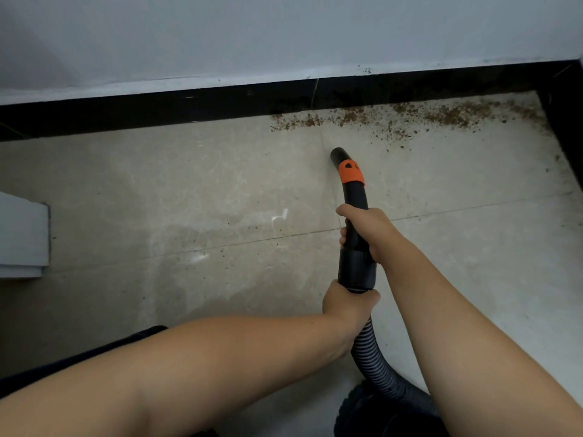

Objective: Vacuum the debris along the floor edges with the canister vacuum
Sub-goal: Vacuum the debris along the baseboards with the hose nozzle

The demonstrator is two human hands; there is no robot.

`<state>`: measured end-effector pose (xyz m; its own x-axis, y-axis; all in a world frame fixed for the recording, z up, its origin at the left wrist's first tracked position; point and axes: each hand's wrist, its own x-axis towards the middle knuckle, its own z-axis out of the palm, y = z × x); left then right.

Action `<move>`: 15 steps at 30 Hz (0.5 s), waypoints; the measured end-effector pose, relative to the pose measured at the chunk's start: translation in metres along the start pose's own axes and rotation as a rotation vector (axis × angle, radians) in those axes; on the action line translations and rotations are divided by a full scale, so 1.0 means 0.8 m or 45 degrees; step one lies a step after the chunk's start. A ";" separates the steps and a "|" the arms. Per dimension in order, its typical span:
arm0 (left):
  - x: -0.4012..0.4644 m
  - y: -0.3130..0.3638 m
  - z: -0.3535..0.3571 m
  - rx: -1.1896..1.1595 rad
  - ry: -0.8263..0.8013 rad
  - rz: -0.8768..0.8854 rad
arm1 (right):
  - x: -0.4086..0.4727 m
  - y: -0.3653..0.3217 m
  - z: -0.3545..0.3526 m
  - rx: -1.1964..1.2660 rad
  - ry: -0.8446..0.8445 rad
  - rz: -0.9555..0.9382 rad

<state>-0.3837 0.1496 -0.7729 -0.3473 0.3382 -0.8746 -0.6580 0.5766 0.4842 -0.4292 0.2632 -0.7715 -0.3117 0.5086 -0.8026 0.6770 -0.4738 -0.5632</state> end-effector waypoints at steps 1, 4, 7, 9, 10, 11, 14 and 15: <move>0.002 0.001 -0.002 -0.008 0.010 0.002 | 0.002 -0.001 0.003 -0.007 -0.015 -0.001; 0.008 0.005 -0.009 -0.003 0.040 0.015 | 0.007 -0.006 0.013 -0.005 -0.044 -0.012; 0.020 0.020 -0.017 0.010 0.043 0.037 | 0.017 -0.019 0.019 0.045 -0.024 -0.028; 0.028 0.034 -0.023 0.006 0.039 0.021 | 0.026 -0.030 0.022 0.080 -0.014 -0.042; 0.031 0.041 -0.026 -0.005 0.034 0.008 | 0.030 -0.036 0.025 0.088 -0.011 -0.047; 0.035 0.046 -0.030 -0.021 0.029 0.000 | 0.033 -0.041 0.028 0.091 -0.008 -0.051; 0.043 0.055 -0.038 -0.038 0.041 0.010 | 0.040 -0.051 0.039 0.103 -0.023 -0.064; 0.045 0.055 -0.040 -0.034 0.054 0.015 | 0.041 -0.053 0.042 0.106 -0.033 -0.066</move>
<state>-0.4467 0.1634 -0.7834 -0.3829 0.3124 -0.8694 -0.6714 0.5523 0.4941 -0.4909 0.2758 -0.7809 -0.3630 0.5155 -0.7762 0.6022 -0.5059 -0.6177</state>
